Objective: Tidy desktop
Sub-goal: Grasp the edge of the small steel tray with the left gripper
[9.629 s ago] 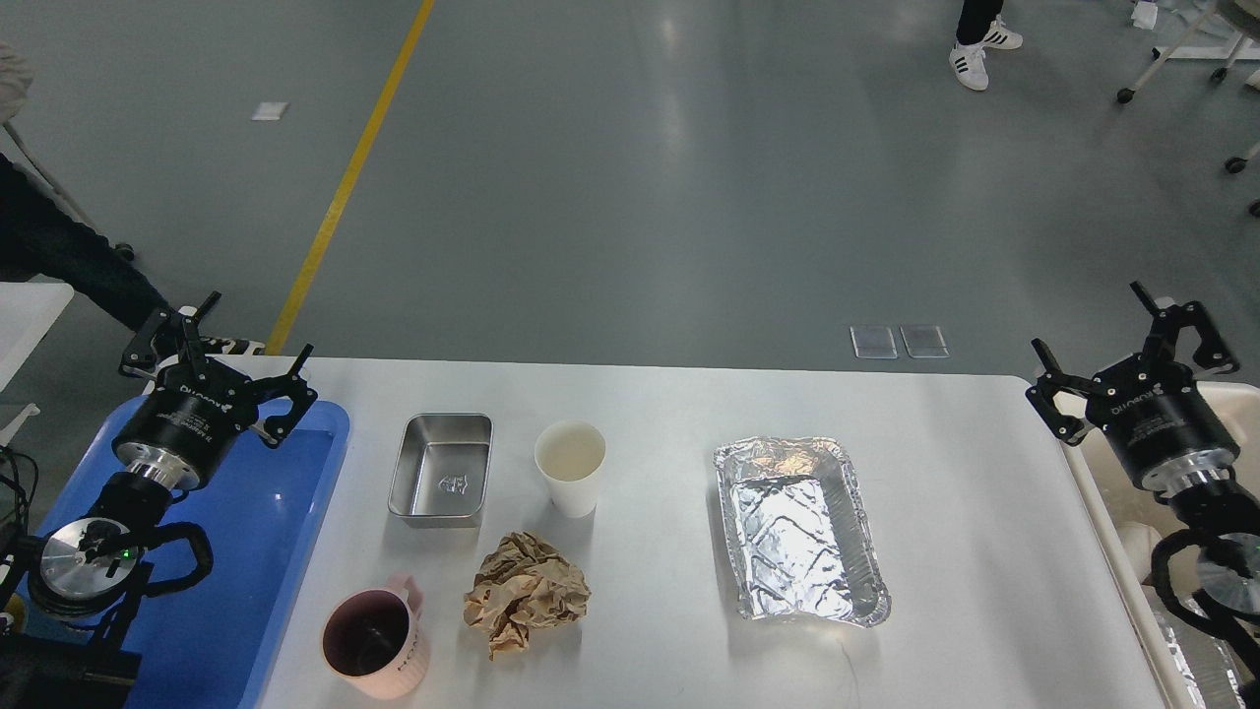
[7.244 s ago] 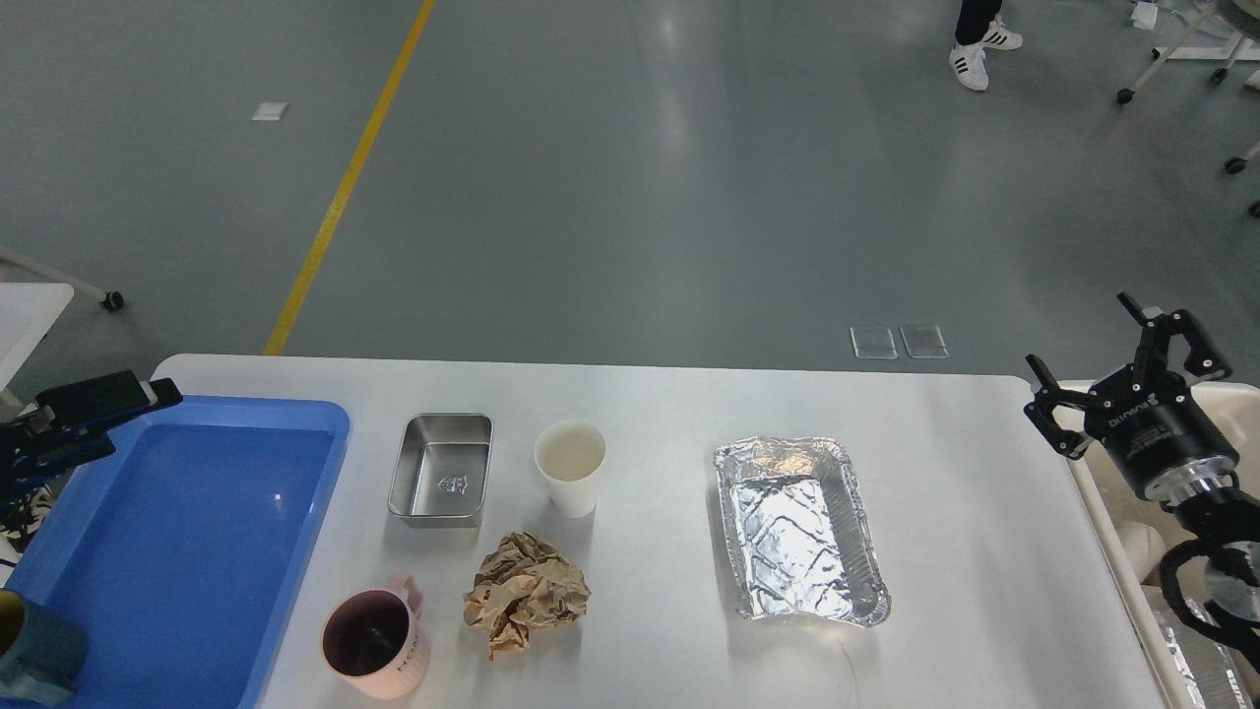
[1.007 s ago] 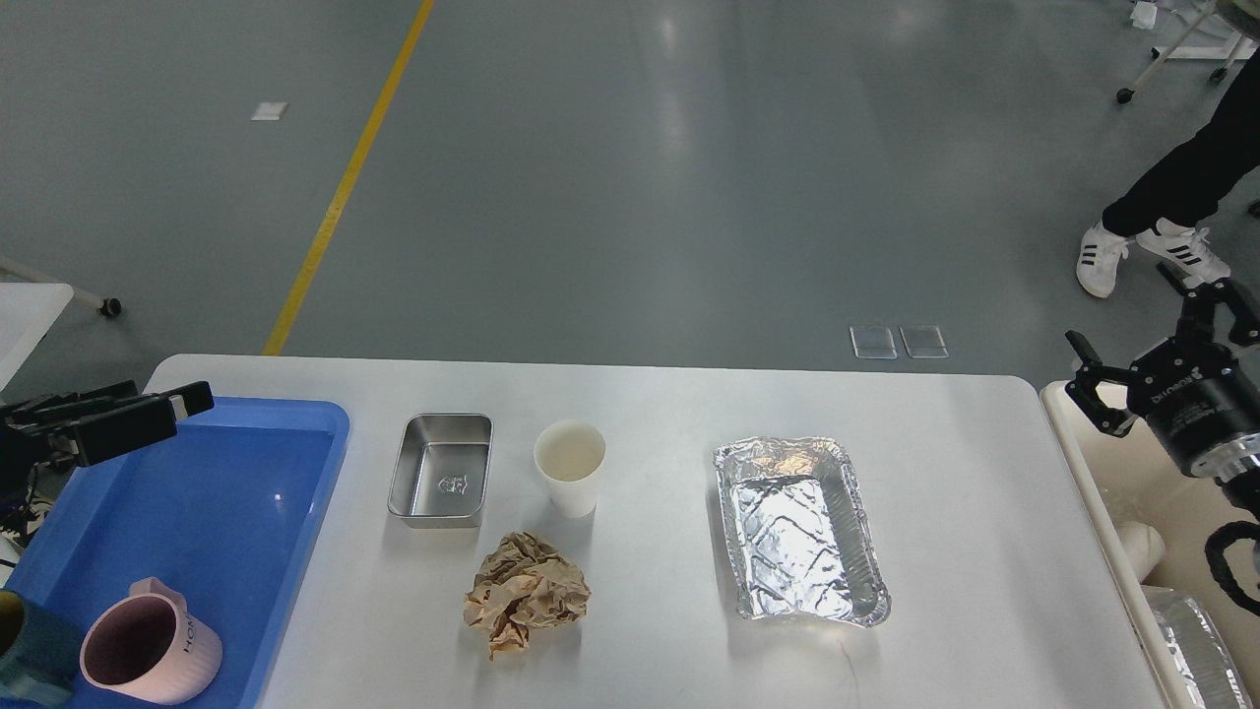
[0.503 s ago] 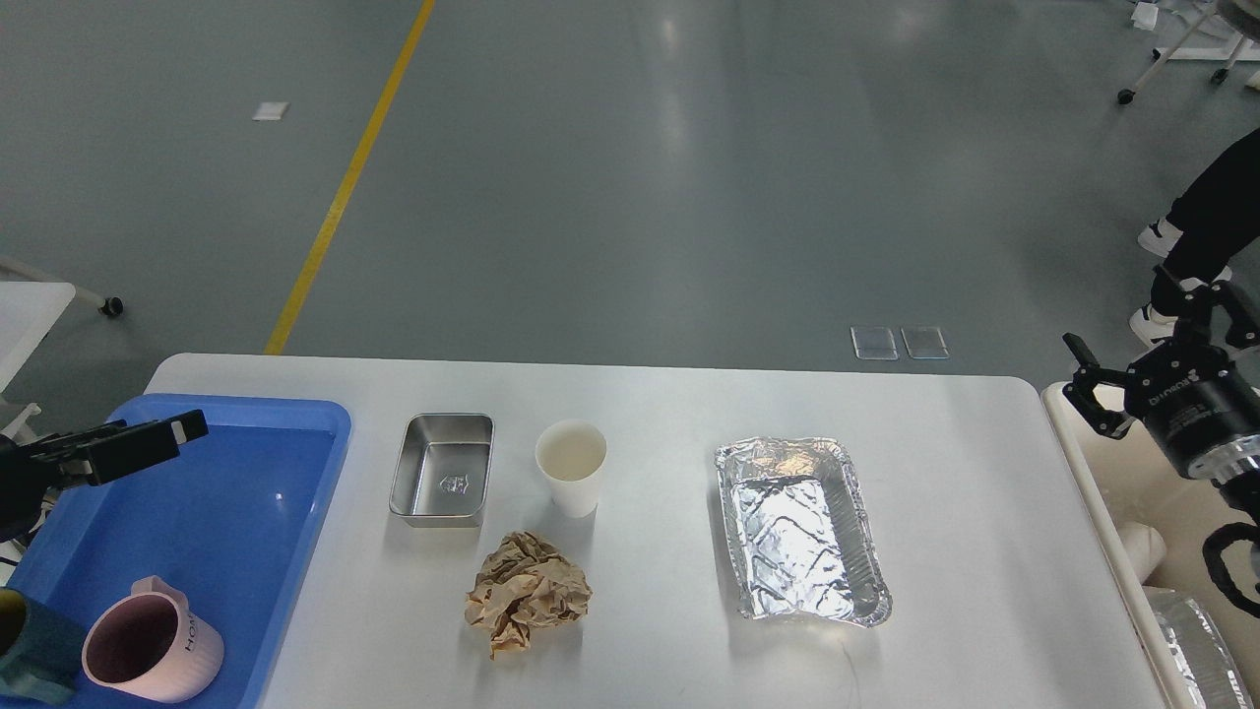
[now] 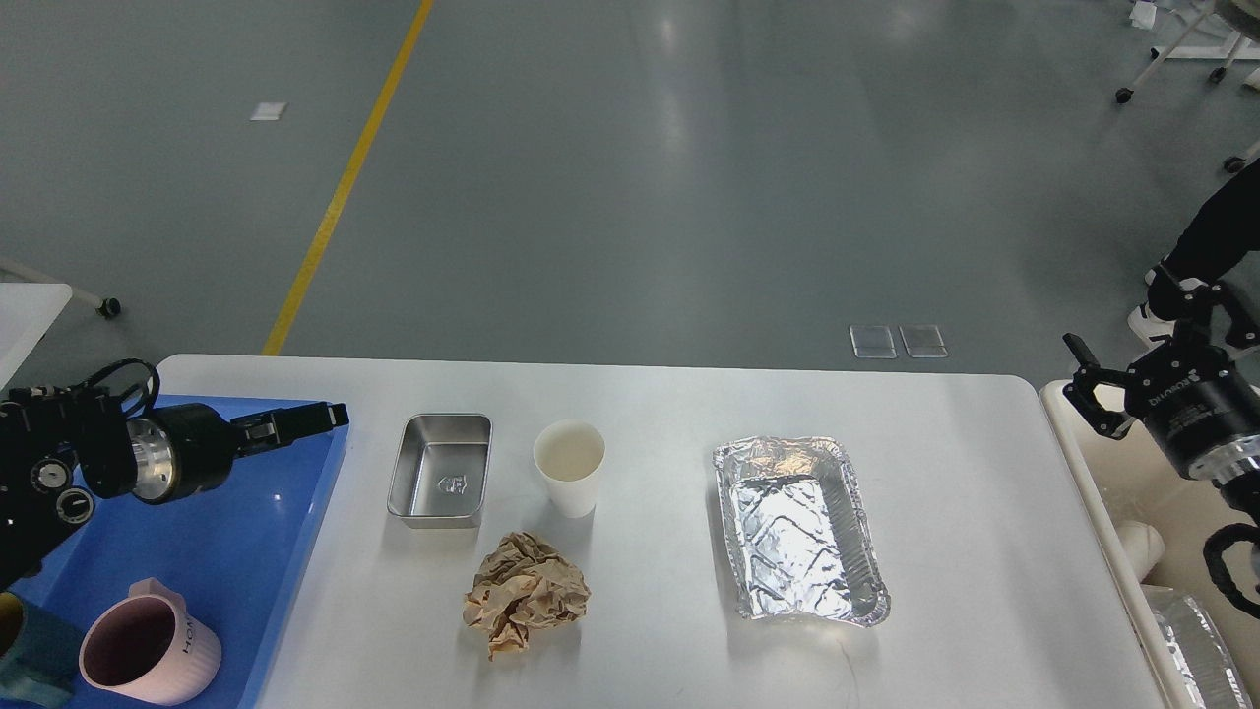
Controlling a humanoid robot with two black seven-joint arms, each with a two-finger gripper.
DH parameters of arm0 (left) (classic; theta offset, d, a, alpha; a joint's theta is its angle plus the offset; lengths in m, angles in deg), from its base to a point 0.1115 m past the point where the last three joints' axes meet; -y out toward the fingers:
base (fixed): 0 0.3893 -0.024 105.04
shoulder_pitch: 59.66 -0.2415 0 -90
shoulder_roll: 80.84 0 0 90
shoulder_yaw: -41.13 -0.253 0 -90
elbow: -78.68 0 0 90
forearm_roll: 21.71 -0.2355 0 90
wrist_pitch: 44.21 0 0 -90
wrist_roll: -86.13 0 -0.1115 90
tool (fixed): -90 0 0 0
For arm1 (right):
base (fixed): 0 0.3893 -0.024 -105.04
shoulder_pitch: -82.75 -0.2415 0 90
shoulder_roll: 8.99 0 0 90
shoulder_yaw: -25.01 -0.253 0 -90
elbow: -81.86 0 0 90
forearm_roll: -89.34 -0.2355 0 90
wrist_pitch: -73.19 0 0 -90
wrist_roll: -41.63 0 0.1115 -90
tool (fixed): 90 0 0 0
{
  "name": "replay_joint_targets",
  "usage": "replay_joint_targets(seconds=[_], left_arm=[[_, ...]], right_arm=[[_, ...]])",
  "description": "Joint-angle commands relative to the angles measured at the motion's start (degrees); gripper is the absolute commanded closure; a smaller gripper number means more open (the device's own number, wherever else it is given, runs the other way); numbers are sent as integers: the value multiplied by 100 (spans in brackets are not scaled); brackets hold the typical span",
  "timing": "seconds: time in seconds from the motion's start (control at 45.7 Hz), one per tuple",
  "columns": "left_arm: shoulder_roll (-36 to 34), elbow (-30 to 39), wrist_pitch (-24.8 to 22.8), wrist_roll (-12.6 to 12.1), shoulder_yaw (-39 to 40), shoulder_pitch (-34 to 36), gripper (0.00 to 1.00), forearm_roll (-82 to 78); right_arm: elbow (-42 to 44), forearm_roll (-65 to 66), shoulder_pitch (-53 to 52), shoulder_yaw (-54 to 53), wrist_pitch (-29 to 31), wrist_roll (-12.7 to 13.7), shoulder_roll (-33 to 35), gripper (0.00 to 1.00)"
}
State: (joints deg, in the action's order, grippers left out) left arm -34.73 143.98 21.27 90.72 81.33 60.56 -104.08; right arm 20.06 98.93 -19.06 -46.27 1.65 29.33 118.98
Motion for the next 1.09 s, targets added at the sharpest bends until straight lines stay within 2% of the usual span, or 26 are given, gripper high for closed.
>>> replay_joint_targets(seconds=[0.0,0.153,0.438,0.591,0.832,1.072], left_arm=[[626,-719,8,-72,-187,195,3,-7],[1022,-1133,25,-72,-442,344,3,-15],[1330,-1292,236,-160,-943,397,5,-33],[1322,-1318,377,-362,-1189,414,11,-112],[1365,-1450,544,-397,-1374,423,28,-165],[1647,-1757,702,-397,-1532,537,33,-165]], right_arm=[[10,-1,12,1,0,0,0,0],[19,-1,20,1,0,0,0,0],[19,-1,20,-8,0,0,0,0],[19,-1,29,-17,0,0,0,0],[19,-1,29,-35,0,-9,0,0],[27,-1,29,-61,0,-9,0,0]])
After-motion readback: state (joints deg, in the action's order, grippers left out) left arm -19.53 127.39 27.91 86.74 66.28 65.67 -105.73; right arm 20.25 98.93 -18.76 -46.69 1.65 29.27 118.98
